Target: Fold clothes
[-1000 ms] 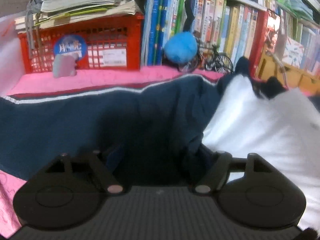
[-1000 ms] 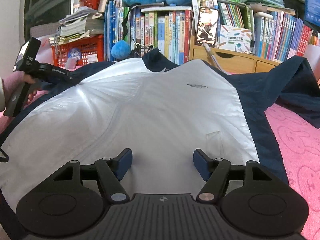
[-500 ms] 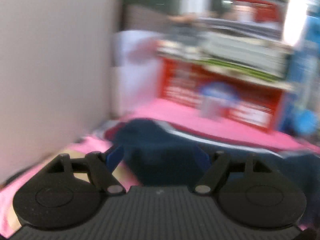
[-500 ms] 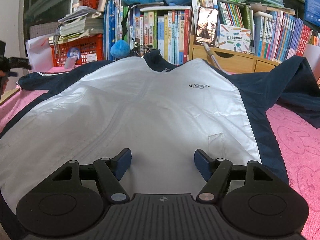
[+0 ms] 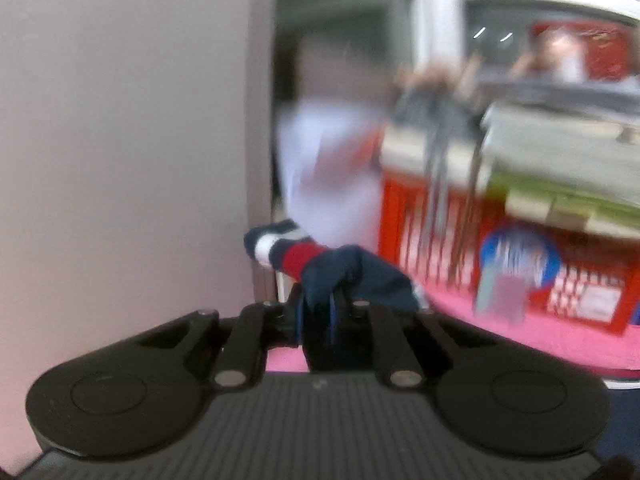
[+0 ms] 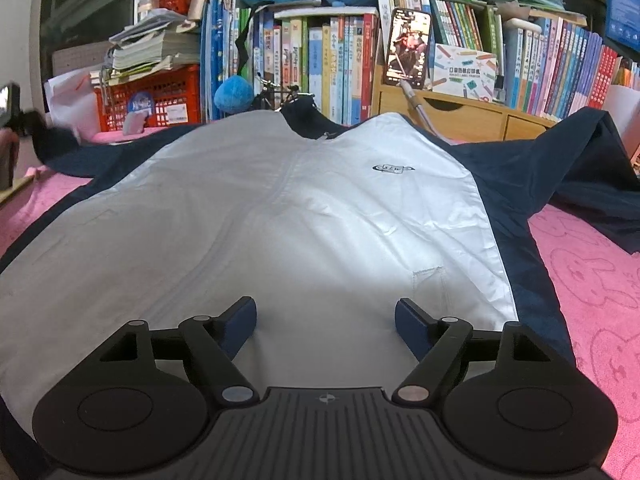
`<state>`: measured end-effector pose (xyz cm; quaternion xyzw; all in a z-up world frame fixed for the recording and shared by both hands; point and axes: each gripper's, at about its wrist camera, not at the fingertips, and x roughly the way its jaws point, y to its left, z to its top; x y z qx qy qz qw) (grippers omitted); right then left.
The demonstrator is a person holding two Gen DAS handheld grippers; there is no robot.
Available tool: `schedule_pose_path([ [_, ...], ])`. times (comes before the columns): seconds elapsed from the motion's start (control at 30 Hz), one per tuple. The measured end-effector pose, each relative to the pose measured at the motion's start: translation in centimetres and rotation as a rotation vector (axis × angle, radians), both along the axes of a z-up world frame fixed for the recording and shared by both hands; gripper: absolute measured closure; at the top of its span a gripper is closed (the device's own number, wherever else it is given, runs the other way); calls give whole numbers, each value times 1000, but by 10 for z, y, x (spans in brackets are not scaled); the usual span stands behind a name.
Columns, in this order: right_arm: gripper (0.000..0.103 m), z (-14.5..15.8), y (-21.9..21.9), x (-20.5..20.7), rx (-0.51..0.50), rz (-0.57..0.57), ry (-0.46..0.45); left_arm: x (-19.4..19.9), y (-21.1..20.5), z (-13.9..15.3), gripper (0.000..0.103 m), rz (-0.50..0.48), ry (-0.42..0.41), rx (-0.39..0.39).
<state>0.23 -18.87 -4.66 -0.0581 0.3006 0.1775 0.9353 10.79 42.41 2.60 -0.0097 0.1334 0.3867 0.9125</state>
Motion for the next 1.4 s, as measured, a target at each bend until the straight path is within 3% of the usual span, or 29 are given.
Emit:
schedule_pose_path([
  [0.07,24,0,0,1,0,-5,4,11,0,-4,89,10,88,92],
  [0.1,23,0,0,2,1,-6,6,20,5,-12,86,13,160,87],
  [0.17,23,0,-1,2,0,-8,7,32,14,-27,81,33,275,24],
  [0.23,23,0,-1,2,0,-9,8,35,21,-40,75,45,312,-87],
  [0.4,23,-1,0,2,2,-9,7,8,13,-40,42,18,172,-266],
  [0.53,23,-1,0,2,3,-10,7,-14,-1,-21,41,-41,49,-405],
  [0.6,23,-1,0,2,4,-10,6,-16,-28,-7,54,-168,39,-373],
  [0.73,23,-2,0,2,5,-11,6,-17,-134,18,55,-522,118,-227],
  [0.83,21,-1,0,3,12,-6,10,-7,-224,19,55,-769,167,-235],
  [0.93,16,3,-8,4,66,11,32,18,-305,0,52,-954,225,-279],
  [1.03,16,16,-49,3,230,-43,57,40,-365,-26,52,-1019,293,-244],
  [1.1,15,27,-88,3,339,-124,61,53,-380,-41,52,-1010,331,-248],
  [1.23,14,40,-194,33,516,-384,84,66,-379,-62,53,-938,338,-257],
  [1.4,11,62,-269,101,687,-545,35,64,-385,-62,49,-934,350,-212],
])
